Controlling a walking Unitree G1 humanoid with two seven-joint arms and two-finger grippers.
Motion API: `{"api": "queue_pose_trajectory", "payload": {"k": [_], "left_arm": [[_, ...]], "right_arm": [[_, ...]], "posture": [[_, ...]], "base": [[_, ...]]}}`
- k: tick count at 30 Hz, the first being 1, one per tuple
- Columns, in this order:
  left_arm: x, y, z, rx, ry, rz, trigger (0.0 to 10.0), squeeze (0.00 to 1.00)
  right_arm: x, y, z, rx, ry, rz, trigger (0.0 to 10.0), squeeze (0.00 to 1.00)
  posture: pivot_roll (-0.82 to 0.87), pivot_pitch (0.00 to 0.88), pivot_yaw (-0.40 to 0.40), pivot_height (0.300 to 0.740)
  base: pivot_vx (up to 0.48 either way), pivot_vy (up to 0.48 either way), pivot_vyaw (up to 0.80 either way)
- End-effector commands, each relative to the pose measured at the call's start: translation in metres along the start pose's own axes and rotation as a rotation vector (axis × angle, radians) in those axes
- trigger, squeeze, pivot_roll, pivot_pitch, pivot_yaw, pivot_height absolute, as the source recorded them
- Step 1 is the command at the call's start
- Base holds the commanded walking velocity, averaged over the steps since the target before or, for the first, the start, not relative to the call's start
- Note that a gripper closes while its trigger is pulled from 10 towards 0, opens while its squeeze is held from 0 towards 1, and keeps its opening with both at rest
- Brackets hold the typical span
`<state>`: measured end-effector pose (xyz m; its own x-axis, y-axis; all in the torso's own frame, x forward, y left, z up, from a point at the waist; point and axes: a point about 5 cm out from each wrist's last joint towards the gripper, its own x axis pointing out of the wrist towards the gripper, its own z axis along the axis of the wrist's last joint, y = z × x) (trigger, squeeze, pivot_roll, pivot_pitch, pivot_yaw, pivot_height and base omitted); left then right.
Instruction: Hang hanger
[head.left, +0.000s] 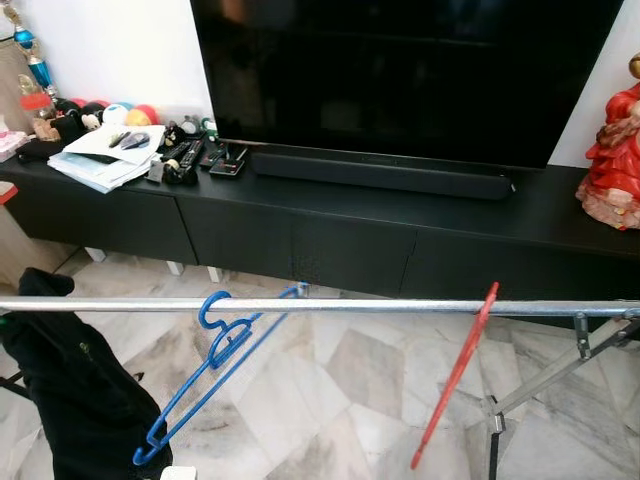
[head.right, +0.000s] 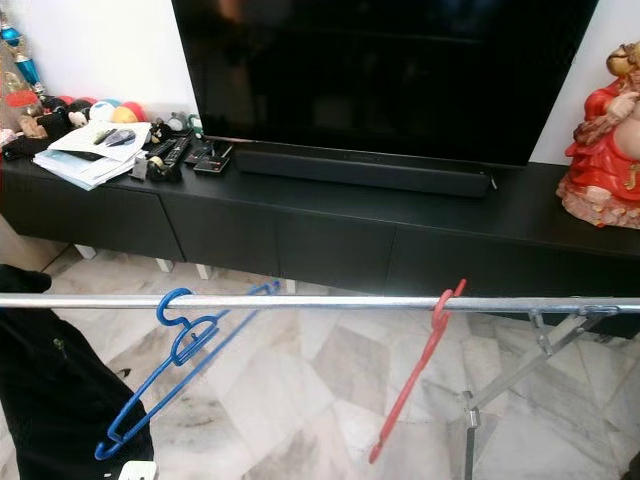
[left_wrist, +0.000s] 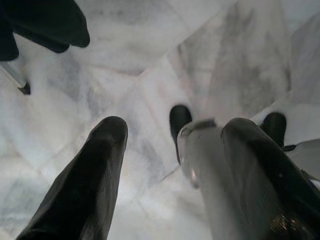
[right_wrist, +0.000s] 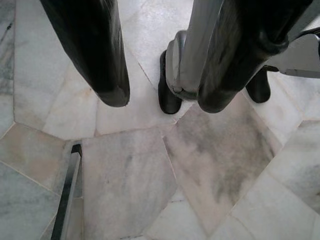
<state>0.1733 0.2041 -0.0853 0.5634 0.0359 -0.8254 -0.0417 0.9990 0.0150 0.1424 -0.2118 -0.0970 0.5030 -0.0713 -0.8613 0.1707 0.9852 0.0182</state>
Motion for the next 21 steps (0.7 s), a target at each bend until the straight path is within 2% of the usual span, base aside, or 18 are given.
{"api": "queue_pose_trajectory", "payload": {"k": [1, 4, 8, 12, 16, 21], "left_arm": [[0.001, 0.000, 0.000, -0.003, 0.026, 0.017, 10.0, 0.00], [0.003, -0.003, 0.007, -0.006, 0.029, 0.022, 10.0, 0.00], [0.005, -0.008, 0.012, -0.003, 0.029, 0.019, 10.0, 0.00], [0.006, -0.014, 0.019, -0.004, 0.022, 0.017, 10.0, 0.00], [0.004, -0.009, 0.010, -0.009, 0.029, 0.021, 10.0, 0.00], [0.004, -0.009, 0.009, -0.009, 0.030, 0.022, 10.0, 0.00]], "right_arm": [[0.000, 0.007, -0.005, 0.006, 0.026, 0.007, 10.0, 0.00], [0.003, 0.021, 0.002, -0.005, 0.015, 0.025, 10.0, 0.00], [0.004, 0.026, 0.006, -0.005, 0.008, 0.030, 10.0, 0.00], [0.005, 0.026, 0.008, -0.005, 0.005, 0.030, 10.0, 0.00], [0.004, 0.022, 0.008, 0.002, 0.005, 0.024, 10.0, 0.00], [0.003, 0.016, 0.007, 0.002, 0.008, 0.020, 10.0, 0.00]], "posture": [[-0.01, 0.051, 0.035, 0.740], [-0.01, 0.050, 0.034, 0.740], [-0.01, 0.049, 0.034, 0.740], [-0.01, 0.048, 0.032, 0.740], [-0.01, 0.047, 0.031, 0.740], [-0.01, 0.047, 0.030, 0.740]], "base": [[-0.259, 0.000, -0.80], [-0.259, 0.000, -0.26], [-0.277, 0.000, 0.00], [-0.293, 0.000, 0.00], [-0.292, 0.000, 0.00], [-0.294, 0.000, 0.00]]}}
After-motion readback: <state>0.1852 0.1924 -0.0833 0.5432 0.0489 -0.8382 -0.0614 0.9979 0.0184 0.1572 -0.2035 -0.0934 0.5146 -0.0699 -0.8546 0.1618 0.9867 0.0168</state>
